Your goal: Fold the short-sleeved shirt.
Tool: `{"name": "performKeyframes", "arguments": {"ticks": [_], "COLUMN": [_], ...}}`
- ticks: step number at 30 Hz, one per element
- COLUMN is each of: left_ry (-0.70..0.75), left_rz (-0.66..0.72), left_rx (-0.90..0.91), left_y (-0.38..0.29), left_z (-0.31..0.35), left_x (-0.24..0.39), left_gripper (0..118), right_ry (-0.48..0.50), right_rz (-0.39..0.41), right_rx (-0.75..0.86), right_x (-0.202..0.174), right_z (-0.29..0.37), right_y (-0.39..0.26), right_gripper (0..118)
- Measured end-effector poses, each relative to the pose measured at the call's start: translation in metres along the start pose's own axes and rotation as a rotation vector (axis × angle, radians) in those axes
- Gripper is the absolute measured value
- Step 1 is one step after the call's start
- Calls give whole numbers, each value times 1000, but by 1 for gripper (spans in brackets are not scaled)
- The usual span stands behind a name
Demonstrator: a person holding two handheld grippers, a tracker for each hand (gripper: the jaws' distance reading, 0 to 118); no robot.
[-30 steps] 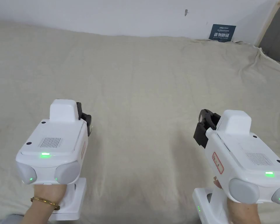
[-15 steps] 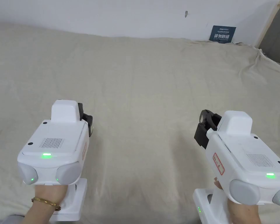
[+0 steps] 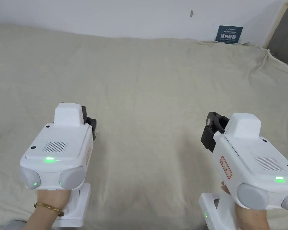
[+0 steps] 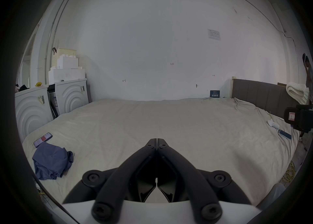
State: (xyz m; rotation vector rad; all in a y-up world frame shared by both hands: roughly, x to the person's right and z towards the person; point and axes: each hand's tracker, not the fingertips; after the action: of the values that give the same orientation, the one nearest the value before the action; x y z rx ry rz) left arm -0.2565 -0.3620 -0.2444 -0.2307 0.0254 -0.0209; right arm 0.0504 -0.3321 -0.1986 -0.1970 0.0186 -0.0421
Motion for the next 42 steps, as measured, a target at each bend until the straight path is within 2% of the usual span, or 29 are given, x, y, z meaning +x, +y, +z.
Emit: {"name": "performKeyframes", "arguments": {"ticks": [26,28,29,30,31,32,33,34,35,36,37,42], "left_ry": [-2,-2,1,0,-5,-9,-12,-11,-5,-2,-2,-10], "left_rz": [21,33,43,51,61,68,70,67,62,54,50,75], "left_rx": [-1,-3,-2,-4,-8,-15,-19,-19,-11,0,3,-4], "left_y": [-2,-2,-2,-1,0,1,1,2,2,2,3,9], "left_z": [1,1,2,3,3,3,3,3,5,8,9,11], "left_x": [2,1,0,-1,-2,-3,-4,-4,-3,-3,-3,-7], "left_gripper": [1,17,37,58,79,101,110,110,112,115,116,118], "right_ry": [3,-3,-1,-2,0,3,6,7,3,-1,-1,-26], "right_rz": [1,-5,-13,-20,-29,-34,-41,-45,-47,-49,-48,-61], "right_rx": [2,1,-12,-22,-30,-41,-53,-59,-55,-50,-47,-78], "right_x": [0,0,0,1,1,1,2,2,3,5,6,6], "right_z": [-1,0,0,1,1,2,2,2,1,-1,0,-1], "right_y": [0,1,3,5,6,10,13,15,16,16,18,35], "right_gripper": [1,3,11,25,46,74,85,90,90,99,104,104]}}
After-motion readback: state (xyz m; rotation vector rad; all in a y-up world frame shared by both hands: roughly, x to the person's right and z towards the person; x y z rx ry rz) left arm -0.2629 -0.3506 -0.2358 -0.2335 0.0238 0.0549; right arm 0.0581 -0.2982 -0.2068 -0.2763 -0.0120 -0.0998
